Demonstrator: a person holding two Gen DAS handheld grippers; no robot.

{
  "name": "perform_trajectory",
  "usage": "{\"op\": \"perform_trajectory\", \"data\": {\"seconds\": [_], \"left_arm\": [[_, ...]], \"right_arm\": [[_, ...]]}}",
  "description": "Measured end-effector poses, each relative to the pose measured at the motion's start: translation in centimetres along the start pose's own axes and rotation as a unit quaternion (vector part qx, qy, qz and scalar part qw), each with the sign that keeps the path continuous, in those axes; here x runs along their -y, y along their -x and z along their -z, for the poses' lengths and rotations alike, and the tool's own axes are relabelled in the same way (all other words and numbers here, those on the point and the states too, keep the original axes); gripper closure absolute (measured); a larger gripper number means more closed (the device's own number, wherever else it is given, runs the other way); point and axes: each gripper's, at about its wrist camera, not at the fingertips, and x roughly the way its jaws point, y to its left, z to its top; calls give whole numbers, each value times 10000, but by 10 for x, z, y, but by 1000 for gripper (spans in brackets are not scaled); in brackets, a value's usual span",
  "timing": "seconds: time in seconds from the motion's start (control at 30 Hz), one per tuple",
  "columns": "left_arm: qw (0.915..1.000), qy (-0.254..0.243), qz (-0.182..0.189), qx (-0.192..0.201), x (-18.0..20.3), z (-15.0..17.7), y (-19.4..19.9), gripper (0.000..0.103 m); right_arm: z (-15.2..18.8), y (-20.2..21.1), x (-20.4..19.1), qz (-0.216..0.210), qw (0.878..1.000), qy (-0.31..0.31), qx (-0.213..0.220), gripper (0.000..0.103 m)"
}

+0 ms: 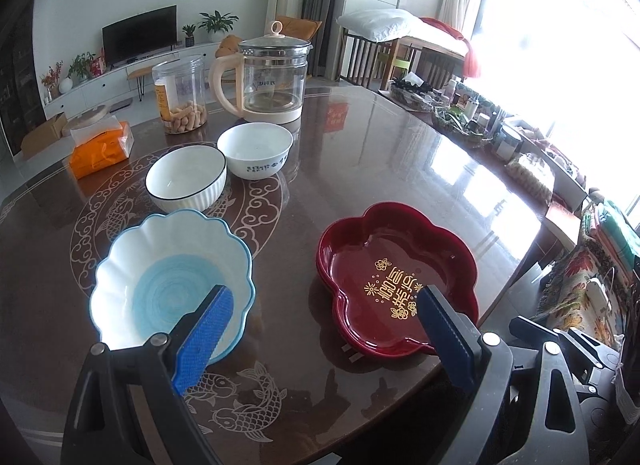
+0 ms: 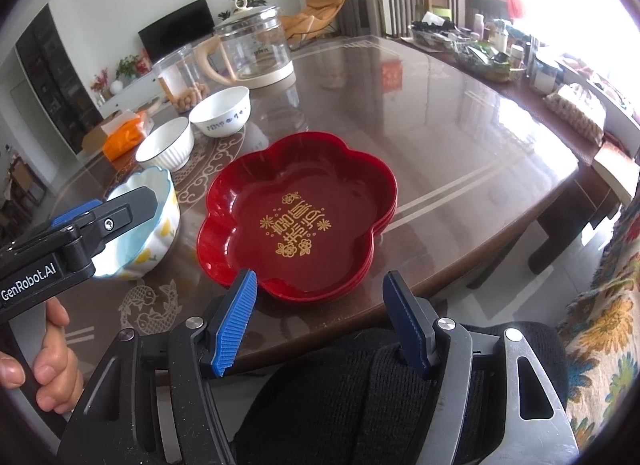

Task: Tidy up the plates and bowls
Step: 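Withdraw both tools from the stack of three red plates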

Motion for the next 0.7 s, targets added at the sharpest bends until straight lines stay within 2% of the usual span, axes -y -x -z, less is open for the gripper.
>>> {"op": "perform_trajectory", "data": {"seconds": [0.17,0.37,0.47,0.53,0.6,0.7], "left_arm": [[9994,251,203,109,-21,-5,14,10],[9989,213,407,88,-33,4,15,10],[9984,-12,520,-236,-21,11,1,10],[9962,-138,761,-391,-8,15,-6,10],[9938,-223,963,-501,3,18,-12,10],[9927,-292,1040,-534,14,17,-17,10]], "right_arm": [[1,3,5,-135,9998,-154,-14,34],[3,-3,10,-344,9985,-347,-234,34],[4,-7,7,-368,9983,-355,-279,34],[5,-8,7,-381,9981,-383,-284,34],[6,-9,7,-353,9982,-369,-301,34],[9,-8,13,-207,9988,-330,-290,34]]}}
